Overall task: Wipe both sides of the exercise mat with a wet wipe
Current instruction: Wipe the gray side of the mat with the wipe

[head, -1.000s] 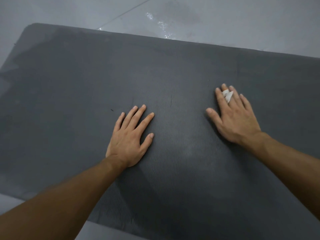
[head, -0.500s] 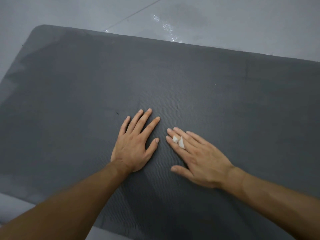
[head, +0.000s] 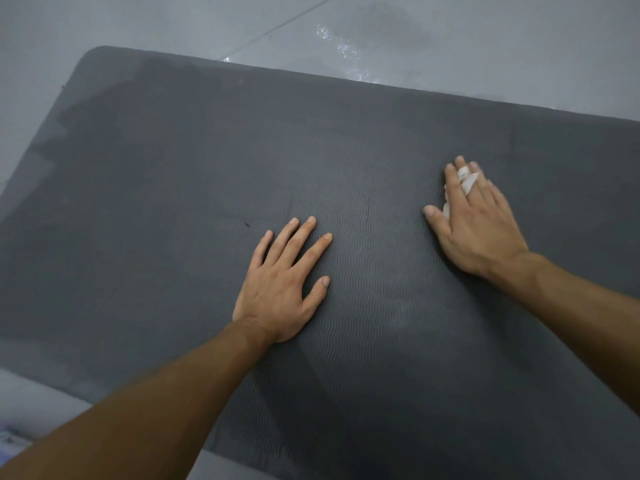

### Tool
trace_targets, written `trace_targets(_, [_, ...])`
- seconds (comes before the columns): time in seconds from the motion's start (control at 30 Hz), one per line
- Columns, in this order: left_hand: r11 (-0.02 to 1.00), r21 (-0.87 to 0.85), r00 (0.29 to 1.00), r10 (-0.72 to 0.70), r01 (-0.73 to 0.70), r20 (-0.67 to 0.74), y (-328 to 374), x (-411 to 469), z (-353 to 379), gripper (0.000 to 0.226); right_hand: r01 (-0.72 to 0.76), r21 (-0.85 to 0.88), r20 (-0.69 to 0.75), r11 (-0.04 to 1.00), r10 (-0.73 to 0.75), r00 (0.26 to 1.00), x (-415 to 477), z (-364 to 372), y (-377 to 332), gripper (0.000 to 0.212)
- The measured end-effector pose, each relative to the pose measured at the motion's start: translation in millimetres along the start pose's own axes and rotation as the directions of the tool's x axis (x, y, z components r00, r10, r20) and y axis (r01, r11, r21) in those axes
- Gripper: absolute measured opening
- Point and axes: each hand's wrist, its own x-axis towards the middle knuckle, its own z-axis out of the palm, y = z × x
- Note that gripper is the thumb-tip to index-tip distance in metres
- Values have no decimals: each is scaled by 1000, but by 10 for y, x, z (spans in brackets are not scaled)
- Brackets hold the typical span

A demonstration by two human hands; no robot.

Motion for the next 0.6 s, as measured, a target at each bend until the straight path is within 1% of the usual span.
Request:
trace_targets(0.1, [1000,7,1000,-1,1,1,0,3,-2,65,220,-8,28,976,-219,975,-301,95,-321,93])
trace_targets(0.2, [1000,6,1000,1,0,-5,10,13,-2,65,415,-15,102,910,-411,906,-768,208,-647,86])
trace_targets(0.3, [1000,-1,1000,3,-3,-22,11,3,8,64,556,0,143,831,-551,822,-1204,306,-829,77])
trace_targets(0.37, [1000,-5,1000,4,-4,-25,9,-2,10,64,617,-21,141,787,-609,781,-1314,337,-819,73])
trace_targets(0.4, [1000,-4,1000,4,-4,-23,10,-3,9,64,623,-36,129,782,-614,778,-1290,334,-779,72])
trace_targets(0.43, [1000,-1,1000,3,-3,-20,12,-2,5,64,602,-53,111,797,-594,796,-1215,320,-719,70])
trace_targets(0.47, [1000,0,1000,2,-2,-16,10,-2,2,64,554,-69,85,830,-548,832,-1102,301,-640,69])
trace_targets(0.53, [1000,1,1000,1,-1,-12,7,-3,1,64,406,-99,22,908,-406,914,-824,241,-424,70])
trace_targets(0.6, [1000,0,1000,1,-1,-11,-4,-5,4,64,278,-123,-8,953,-281,960,-567,172,-168,77])
